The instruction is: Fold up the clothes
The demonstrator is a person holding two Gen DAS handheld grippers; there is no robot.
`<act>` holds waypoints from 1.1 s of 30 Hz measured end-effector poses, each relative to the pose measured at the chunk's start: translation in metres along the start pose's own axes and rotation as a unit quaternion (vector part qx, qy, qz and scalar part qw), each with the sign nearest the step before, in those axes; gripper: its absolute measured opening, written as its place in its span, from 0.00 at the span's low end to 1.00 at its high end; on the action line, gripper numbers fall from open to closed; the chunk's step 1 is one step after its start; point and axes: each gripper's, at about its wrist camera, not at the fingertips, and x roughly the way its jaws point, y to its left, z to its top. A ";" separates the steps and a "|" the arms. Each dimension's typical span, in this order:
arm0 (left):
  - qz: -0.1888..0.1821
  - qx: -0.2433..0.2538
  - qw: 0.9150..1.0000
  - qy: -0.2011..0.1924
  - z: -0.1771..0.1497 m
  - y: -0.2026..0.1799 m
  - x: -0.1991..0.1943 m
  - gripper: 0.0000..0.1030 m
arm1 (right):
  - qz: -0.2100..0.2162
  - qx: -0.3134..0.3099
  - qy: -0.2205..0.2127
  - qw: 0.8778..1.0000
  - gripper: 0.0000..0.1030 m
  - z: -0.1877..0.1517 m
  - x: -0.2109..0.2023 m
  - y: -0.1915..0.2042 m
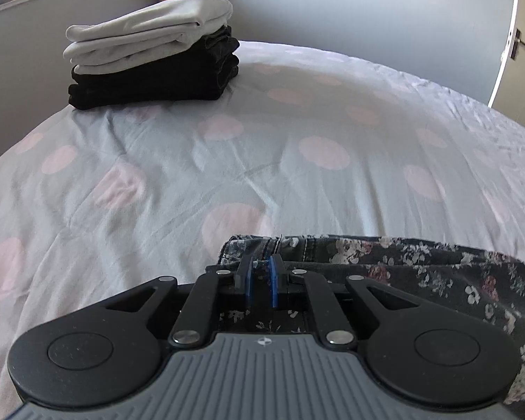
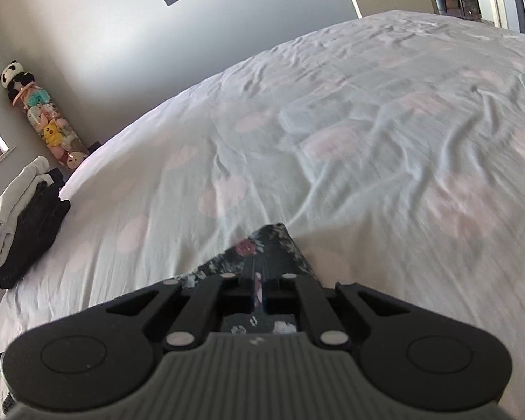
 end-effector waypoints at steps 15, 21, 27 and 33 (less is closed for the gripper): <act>-0.005 0.000 1.000 0.007 -0.003 0.003 0.011 0.10 | -0.030 0.007 0.011 0.999 0.05 0.001 0.020 -0.020; -0.006 -0.010 1.000 -0.008 0.001 0.004 -0.001 0.10 | -0.020 0.093 0.031 0.995 0.11 0.001 -0.034 -0.039; -0.002 -0.013 1.000 -0.001 -0.003 0.007 -0.018 0.11 | -0.049 0.150 0.108 0.981 0.11 -0.022 -0.059 -0.046; -0.011 -0.039 0.999 0.025 -0.011 0.020 -0.033 0.13 | -0.104 0.092 0.175 0.975 0.11 -0.033 -0.050 -0.032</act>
